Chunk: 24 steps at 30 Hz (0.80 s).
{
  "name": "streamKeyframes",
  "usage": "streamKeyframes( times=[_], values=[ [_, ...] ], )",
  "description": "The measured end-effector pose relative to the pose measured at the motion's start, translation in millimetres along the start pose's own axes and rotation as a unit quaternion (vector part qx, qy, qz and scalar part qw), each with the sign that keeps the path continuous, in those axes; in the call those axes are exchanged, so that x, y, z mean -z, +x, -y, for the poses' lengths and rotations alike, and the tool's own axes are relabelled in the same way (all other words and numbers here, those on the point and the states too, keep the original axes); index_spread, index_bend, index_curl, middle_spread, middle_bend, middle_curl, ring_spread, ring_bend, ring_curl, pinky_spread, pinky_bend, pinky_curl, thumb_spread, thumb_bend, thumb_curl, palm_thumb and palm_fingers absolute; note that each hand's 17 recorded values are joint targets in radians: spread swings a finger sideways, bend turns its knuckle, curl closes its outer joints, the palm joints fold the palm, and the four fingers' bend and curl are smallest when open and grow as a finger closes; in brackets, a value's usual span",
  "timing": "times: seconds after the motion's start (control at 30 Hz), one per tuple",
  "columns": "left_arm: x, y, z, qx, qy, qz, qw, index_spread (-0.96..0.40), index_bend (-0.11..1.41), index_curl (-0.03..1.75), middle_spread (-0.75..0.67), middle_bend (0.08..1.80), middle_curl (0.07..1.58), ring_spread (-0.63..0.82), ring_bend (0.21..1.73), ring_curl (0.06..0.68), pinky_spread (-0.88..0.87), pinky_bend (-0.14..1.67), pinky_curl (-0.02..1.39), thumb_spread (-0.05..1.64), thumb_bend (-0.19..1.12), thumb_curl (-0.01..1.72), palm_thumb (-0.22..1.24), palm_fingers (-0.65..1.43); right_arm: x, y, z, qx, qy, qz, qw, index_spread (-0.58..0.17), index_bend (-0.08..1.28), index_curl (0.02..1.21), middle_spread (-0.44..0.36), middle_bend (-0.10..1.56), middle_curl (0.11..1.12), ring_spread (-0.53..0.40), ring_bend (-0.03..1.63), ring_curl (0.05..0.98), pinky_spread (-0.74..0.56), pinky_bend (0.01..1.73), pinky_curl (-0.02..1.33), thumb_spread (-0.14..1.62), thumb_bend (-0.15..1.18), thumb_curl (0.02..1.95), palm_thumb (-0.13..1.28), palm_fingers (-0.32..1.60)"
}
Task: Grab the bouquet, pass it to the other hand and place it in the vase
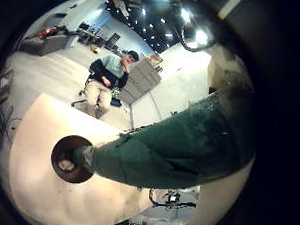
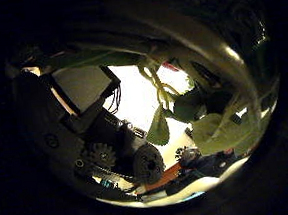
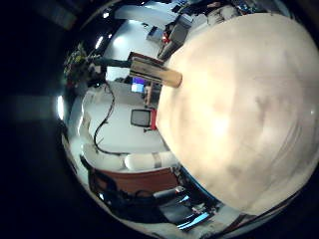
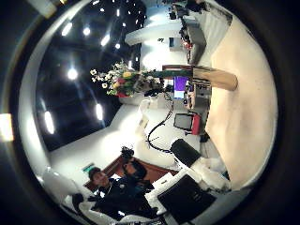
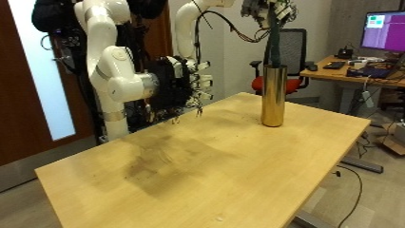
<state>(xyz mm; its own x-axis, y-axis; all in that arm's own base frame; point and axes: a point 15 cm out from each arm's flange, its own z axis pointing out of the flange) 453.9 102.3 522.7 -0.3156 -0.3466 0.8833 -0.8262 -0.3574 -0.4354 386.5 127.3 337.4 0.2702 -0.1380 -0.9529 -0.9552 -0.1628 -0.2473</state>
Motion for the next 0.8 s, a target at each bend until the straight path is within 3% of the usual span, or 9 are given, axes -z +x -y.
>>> streamKeyframes(
  times=[0.1,0.2,0.23,0.27,0.3,0.4,0.47,0.6,0.8],
  values=[
    [-1,-7,-5,0.006,-0.011,0.004,0.9999,-0.59,0.19,1.63,-0.57,1.04,1.1,-0.42,1.44,0.574,-0.59,1.11,0.8,0.17,-0.03,0.94,1.14,1.01,1,0,0,0.001,0.001,0.0,1.0,-0.375,0.17,0.25,0.061,0.17,0.26,0.155,0.28,0.264,0.33,0.39,0.32,0.95,-0.03,0.42,0.72,-0.02],
    [-4,-21,-19,0.005,-0.039,0.031,0.9987,-0.57,0.14,1.61,-0.56,0.99,1.1,-0.44,1.38,0.559,-0.61,1.12,0.78,0.26,-0.1,0.88,0.93,0.86,0,0,0,0.0,0.001,0.0,1.0,-0.371,0.17,0.26,0.061,0.17,0.26,0.155,0.28,0.265,0.33,0.39,0.32,0.95,-0.03,0.42,0.72,-0.01],
    [-4,-23,-21,-0.002,-0.046,0.039,0.9982,-0.55,0.13,1.57,-0.55,0.98,1.09,-0.45,1.29,0.568,-0.62,1.09,0.78,0.39,-0.11,0.83,0.81,0.58,0,1,0,-0.001,0.0,0.001,1.0,-0.37,0.17,0.26,0.061,0.17,0.26,0.155,0.28,0.266,0.33,0.38,0.32,0.95,-0.03,0.42,0.72,-0.01],
    [-2,-23,-21,-0.009,-0.048,0.046,0.9977,-0.49,0.14,1.46,-0.38,0.67,1.01,-0.19,1.04,0.53,-0.3,0.73,0.75,0.61,-0.15,0.71,0.57,-0.34,0,1,-1,-0.001,0.0,0.001,1.0,-0.37,0.17,0.26,0.061,0.17,0.26,0.155,0.28,0.266,0.33,0.38,0.32,0.95,-0.03,0.42,0.73,-0.01],
    [3,-23,-20,-0.012,-0.045,0.05,0.9976,-0.34,0.02,1.28,-0.03,0.35,0.84,0.13,0.88,0.369,0.07,0.55,0.59,0.73,-0.08,0.61,0.46,-0.38,0,1,0,0.0,0.0,0.001,1.0,-0.37,0.17,0.27,0.061,0.17,0.26,0.155,0.28,0.267,0.33,0.38,0.32,0.95,-0.03,0.42,0.73,-0.01],
    [17,-24,-16,-0.013,-0.025,0.058,0.9979,-0.14,-0.02,1.07,0.26,0.19,0.69,0.35,0.77,0.296,0.33,0.47,0.49,0.79,-0.06,0.52,0.38,-0.35,0,1,-1,-0.001,-0.001,0.001,1.0,-0.369,0.18,0.28,0.061,0.17,0.26,0.156,0.28,0.267,0.33,0.38,0.32,0.95,-0.03,0.42,0.73,-0.01],
    [31,-23,-12,-0.015,-0.005,0.066,0.9977,0.06,0.0,0.83,0.46,0.15,0.57,0.48,0.69,0.252,0.48,0.42,0.43,0.8,-0.06,0.45,0.32,-0.33,0,1,-2,0.0,-0.002,0.002,1.0,-0.369,0.18,0.28,0.061,0.17,0.26,0.156,0.28,0.268,0.33,0.38,0.32,0.95,-0.03,0.42,0.73,0.0],
    [57,-30,-14,-0.011,0.017,0.083,0.9964,0.19,0.04,0.55,0.57,0.14,0.43,0.58,0.59,0.21,0.58,0.35,0.37,0.78,-0.05,0.39,0.28,-0.29,0,1,-1,-0.001,-0.001,0.004,1.0,-0.362,0.18,0.29,0.061,0.17,0.25,0.156,0.28,0.268,0.33,0.38,0.32,0.95,-0.03,0.42,0.73,0.0],
    [84,-23,-35,-0.016,0.022,0.101,0.9945,0.16,0.08,0.31,0.6,0.14,0.29,0.64,0.49,0.18,0.63,0.3,0.33,0.76,-0.04,0.36,0.26,-0.23,-1,3,-3,-0.003,-0.004,0.005,1.0,-0.361,0.18,0.3,0.061,0.17,0.26,0.156,0.28,0.27,0.33,0.38,0.32,0.95,-0.03,0.42,0.73,0.0]
  ],
)
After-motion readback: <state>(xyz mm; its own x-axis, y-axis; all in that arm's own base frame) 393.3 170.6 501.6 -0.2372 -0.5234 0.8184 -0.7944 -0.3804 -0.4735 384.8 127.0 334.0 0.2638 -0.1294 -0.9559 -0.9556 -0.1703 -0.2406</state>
